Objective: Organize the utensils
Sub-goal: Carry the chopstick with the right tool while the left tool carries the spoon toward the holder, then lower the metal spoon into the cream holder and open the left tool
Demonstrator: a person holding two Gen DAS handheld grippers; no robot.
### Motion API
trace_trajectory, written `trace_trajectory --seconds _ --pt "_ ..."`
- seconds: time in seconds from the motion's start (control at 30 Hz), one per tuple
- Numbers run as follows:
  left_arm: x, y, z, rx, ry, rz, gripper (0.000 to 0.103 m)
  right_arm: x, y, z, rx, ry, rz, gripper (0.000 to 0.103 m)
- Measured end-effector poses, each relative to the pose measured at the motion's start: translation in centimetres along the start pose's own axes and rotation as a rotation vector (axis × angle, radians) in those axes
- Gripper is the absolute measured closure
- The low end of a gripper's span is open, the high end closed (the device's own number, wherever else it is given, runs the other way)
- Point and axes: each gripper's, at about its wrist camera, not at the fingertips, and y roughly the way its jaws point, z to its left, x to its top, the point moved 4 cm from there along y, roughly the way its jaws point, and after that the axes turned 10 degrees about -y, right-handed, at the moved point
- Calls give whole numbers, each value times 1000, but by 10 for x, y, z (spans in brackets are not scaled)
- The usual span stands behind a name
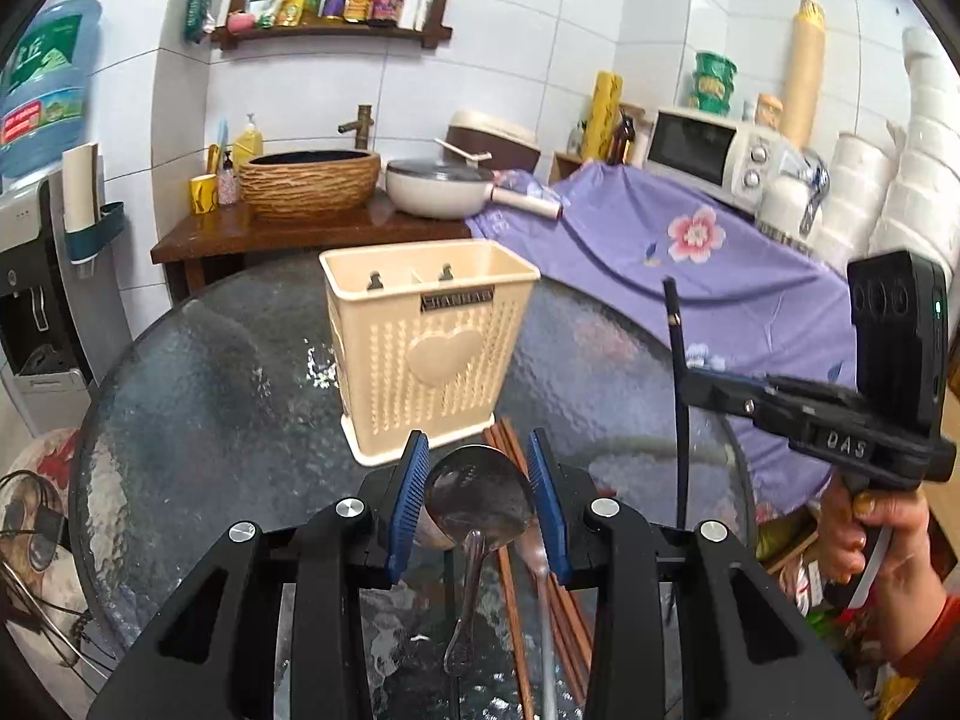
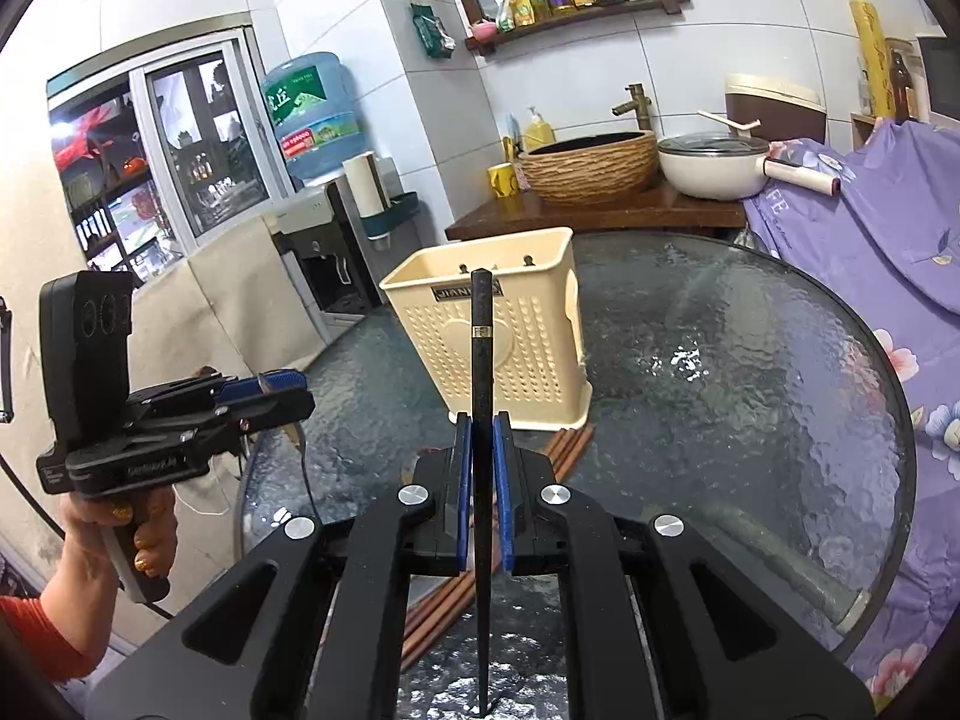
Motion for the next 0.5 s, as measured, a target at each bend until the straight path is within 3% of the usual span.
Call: trace_trajectory --seconds 0.5 --pt "38 -4 -4 -12 -35 -51 70 34 -3 15 52 -40 -39 95"
